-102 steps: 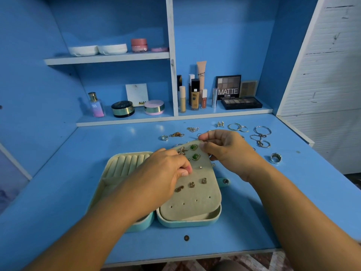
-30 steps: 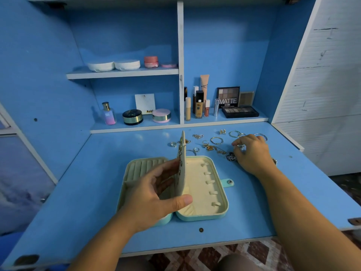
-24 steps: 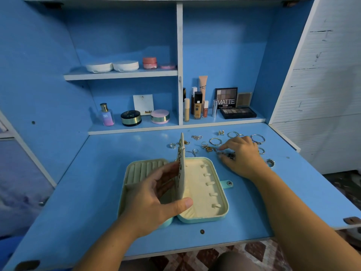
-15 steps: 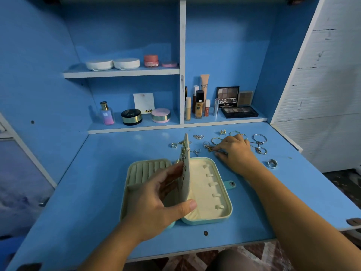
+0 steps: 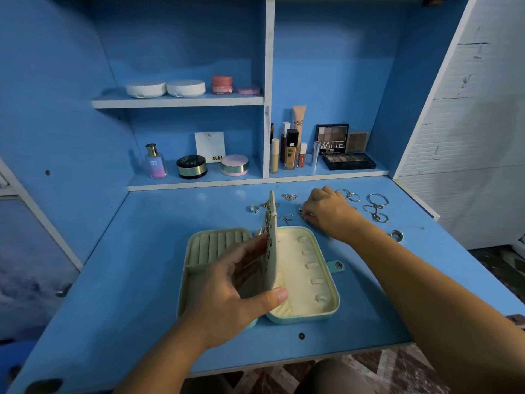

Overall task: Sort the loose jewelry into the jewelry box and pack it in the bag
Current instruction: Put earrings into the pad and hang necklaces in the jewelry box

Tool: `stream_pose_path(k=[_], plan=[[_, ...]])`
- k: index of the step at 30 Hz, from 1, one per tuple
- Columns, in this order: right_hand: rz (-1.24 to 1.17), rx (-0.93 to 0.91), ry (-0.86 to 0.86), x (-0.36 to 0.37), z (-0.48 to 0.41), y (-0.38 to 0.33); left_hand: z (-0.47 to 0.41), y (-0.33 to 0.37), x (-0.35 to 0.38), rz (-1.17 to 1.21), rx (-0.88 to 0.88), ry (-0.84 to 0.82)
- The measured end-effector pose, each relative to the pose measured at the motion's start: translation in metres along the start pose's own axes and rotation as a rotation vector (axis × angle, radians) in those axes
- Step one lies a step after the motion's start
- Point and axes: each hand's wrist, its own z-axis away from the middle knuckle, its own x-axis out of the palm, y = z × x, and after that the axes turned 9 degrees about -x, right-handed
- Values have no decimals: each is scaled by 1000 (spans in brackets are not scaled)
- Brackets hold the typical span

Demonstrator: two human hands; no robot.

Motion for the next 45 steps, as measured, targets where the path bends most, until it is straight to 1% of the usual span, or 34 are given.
stream_pose_path(k=[2, 3, 4, 6, 7, 10, 12, 14, 19, 22, 25, 36, 45], plan=[[26, 10, -11, 0, 1, -5, 0, 0, 0, 1, 2, 0], [-24, 28, 31, -2, 3, -9, 1, 0, 0, 0, 4, 2], [-139, 67, 108, -5, 8, -13, 1, 0, 0, -1, 8, 4], [-481, 177, 293, -18, 22, -29, 1, 0, 0, -3, 16, 10], [-677, 243, 357, -26, 30, -41, 1, 0, 1, 0, 21, 15], [-1260, 403, 466, -43, 56, -79, -1, -2, 1, 27, 32, 28], [-1499, 447, 493, -46, 69, -97, -1, -3, 2, 59, 42, 29], [-1641, 465, 490, -45, 75, -110, -1, -3, 3, 91, 47, 26], [-1868, 466, 496, -41, 72, -125, -2, -2, 4, 136, 51, 18], [-1953, 444, 518, -41, 69, -132, -2, -1, 4, 134, 55, 21], [-1992, 471, 548, -38, 69, -137, -2, -1, 4, 142, 50, 18], [-1935, 486, 542, -32, 69, -141, -1, 0, 3, 102, 50, 30], [-1989, 484, 474, -30, 69, -140, 0, 1, 3, 71, 54, 17]])
